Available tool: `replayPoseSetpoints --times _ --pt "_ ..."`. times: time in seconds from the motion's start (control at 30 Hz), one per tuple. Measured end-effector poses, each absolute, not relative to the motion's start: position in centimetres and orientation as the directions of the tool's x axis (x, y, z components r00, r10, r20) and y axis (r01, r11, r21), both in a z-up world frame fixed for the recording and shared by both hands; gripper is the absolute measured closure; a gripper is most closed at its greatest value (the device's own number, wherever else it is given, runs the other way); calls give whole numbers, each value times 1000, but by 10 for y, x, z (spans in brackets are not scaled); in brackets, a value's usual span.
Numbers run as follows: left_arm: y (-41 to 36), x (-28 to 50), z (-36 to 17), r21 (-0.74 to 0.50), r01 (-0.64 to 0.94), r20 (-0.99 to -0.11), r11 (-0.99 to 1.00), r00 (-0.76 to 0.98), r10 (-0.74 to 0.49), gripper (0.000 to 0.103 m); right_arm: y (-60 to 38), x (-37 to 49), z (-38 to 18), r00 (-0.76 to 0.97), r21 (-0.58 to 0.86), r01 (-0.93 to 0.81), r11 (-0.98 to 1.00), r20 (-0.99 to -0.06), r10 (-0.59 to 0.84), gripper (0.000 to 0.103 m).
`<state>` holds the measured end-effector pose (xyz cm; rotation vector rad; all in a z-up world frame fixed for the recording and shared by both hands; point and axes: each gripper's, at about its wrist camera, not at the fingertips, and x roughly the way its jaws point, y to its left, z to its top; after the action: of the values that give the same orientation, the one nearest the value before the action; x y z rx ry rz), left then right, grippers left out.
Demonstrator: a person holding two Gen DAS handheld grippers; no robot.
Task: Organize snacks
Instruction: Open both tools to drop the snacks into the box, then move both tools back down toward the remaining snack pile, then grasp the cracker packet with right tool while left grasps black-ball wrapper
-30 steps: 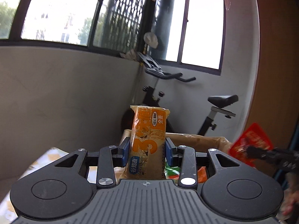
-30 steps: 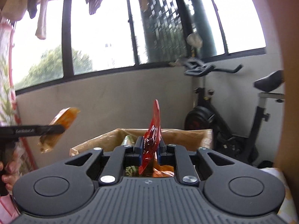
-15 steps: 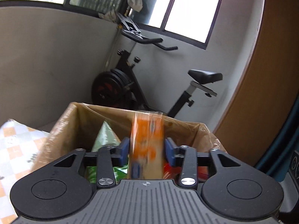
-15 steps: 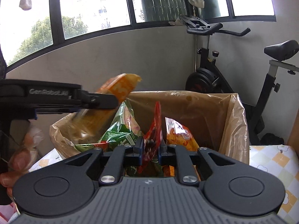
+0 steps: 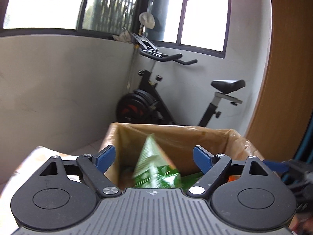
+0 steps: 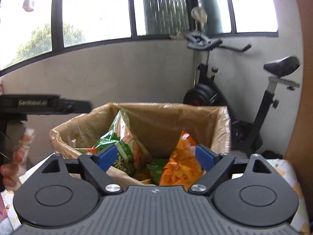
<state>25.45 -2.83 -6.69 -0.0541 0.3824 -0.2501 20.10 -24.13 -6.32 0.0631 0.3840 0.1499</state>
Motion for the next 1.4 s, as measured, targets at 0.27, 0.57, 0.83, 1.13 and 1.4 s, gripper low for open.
replayPoseSetpoints --times 0.27,0.57,0.83,1.13,1.4 --pt "7 213 -82 -81 104 -376 991 918 -127 7 -253 153 -66 943 71 -78 994 -318 97 0" --pt "27 184 -127 -189 49 -494 981 858 -138 7 -258 121 -109 889 97 -57 994 -447 95 0" --pt "27 168 -163 -163 17 -583 987 805 -110 7 -249 104 -157 800 149 -97 984 -577 166 0" --pt "31 144 -188 -119 16 -634 993 769 -88 8 -203 99 -208 635 150 -193 970 -734 240 6" --pt "34 145 -199 -136 10 -649 991 754 -97 8 -187 98 -215 568 112 -250 962 -788 240 15"
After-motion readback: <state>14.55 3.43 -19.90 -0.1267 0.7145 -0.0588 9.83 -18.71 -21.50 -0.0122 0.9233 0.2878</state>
